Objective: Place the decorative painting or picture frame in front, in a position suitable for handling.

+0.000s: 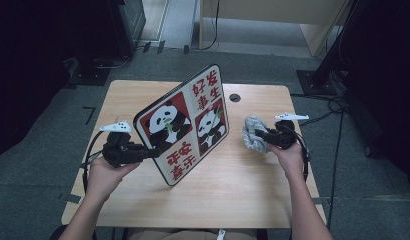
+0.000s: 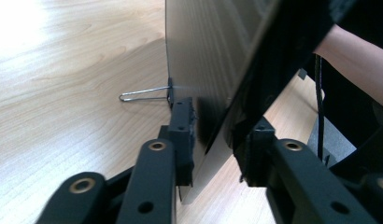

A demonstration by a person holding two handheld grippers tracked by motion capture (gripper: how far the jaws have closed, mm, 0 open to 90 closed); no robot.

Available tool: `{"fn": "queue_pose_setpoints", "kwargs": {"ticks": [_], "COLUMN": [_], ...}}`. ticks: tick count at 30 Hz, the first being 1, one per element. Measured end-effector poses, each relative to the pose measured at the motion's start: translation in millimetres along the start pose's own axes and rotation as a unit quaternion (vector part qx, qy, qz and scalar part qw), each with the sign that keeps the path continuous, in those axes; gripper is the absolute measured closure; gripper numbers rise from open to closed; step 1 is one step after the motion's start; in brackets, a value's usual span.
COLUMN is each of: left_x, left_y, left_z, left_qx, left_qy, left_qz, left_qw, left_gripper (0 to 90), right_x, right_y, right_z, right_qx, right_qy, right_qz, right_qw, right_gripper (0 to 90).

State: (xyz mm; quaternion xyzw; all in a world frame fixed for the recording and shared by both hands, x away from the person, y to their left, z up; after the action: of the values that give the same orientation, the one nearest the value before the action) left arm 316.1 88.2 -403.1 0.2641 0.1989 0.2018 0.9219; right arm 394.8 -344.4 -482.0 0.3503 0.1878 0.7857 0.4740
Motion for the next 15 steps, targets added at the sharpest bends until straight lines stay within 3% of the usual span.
{"fn": "queue_pose_setpoints", "kwargs": {"ticks": [4, 15], "left_x": [0.4, -1.2], "left_y": [0.0, 2.9], "left_z": [-0.4, -1.2], "left_qx": [-0.002, 0.001], "left_qy": [-0.002, -0.006], "left_qz": [-0.001, 0.005], "left_qw": [1.0, 1.0], "left_gripper": [73.6, 75.5], "right_x": [11.8, 35.3], "right_y": [1.3, 15.2], "right_z": [-0.3, 8.8], "right_qx": [0.009, -0.008], "right_qy": [0.019, 0.047], "right_qz": [0.004, 0.022], "right_qw": [0.9998, 0.9986], "right_gripper": [69.3, 69.4]}}
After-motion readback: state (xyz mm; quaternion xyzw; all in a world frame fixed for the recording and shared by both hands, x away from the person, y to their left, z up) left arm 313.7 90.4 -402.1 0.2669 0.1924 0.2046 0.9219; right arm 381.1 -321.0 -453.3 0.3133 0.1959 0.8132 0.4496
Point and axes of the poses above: each handheld gripper's, and its own axes: y roughly backward along the jaws, z roughly out of its top, x roughly to its left, the point moved 5 cm from there along -y, roughly forward along the jaws, and after that the axes turned 10 degrees about -y, right-handed, at the moved point
